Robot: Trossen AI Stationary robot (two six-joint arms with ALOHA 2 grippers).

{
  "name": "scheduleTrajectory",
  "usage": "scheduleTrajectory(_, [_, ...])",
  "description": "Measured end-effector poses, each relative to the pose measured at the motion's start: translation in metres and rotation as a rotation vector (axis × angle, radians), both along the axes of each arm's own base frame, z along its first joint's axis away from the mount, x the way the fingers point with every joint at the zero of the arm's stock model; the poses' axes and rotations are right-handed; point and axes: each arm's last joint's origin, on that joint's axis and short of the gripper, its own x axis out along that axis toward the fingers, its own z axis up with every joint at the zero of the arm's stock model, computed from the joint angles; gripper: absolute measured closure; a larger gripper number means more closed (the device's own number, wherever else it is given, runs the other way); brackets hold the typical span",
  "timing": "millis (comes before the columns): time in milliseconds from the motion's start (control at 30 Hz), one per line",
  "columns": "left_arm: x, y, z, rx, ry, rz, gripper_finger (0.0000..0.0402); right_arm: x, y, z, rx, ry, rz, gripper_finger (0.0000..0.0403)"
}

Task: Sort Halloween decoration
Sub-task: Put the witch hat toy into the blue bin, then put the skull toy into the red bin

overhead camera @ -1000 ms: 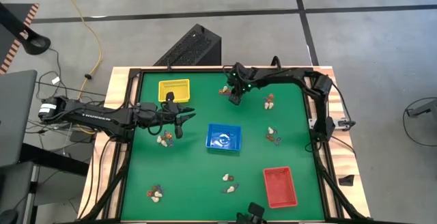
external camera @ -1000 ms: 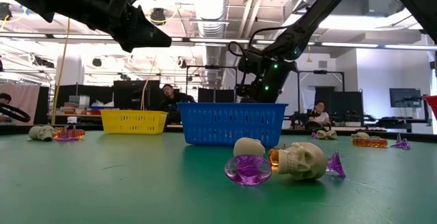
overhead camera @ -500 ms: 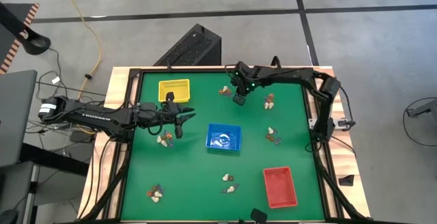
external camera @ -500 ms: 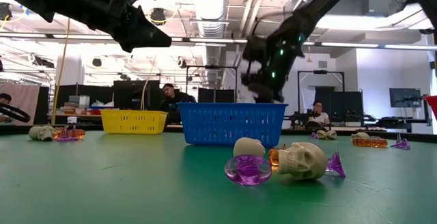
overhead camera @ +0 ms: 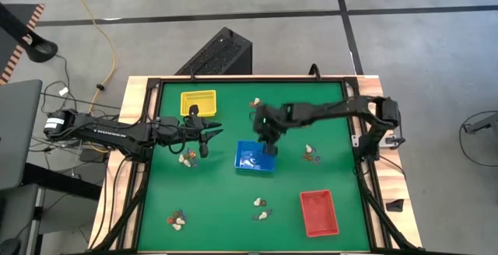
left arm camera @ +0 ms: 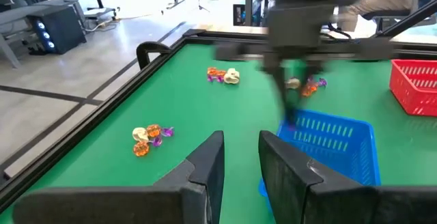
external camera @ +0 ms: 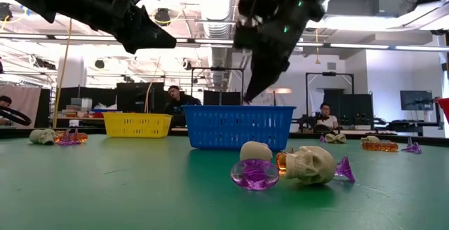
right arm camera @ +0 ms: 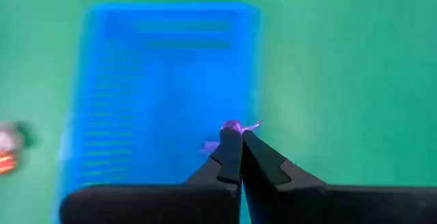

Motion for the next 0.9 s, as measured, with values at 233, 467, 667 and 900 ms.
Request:
scheduleTrajectory(233, [0.0,0.0,0.0,-0.012,-0.005,0.002,0.0319,0.005,0.058,0.001,-0.007,-0.042,0.157,0.0354])
scheduleTrajectory(467, [0.0,0.0,0.0,-0.028,-0.011,0.004,0.0319,0.004,0.069,0.001,-0.081,-0.034,0.067,0.0352])
scheduleTrajectory(667, [0.0,0.0,0.0,-0.037,-0.013,0.006,0.0319,0.004,0.064,0.0,-0.099,-0.021,0.022,0.0341])
scheduleTrajectory(900, [0.0,0.0,0.0,-0.043,-0.014,0.0,0.0319,0.003,0.062,0.0,-0.137,-0.018,-0.039,0.0293])
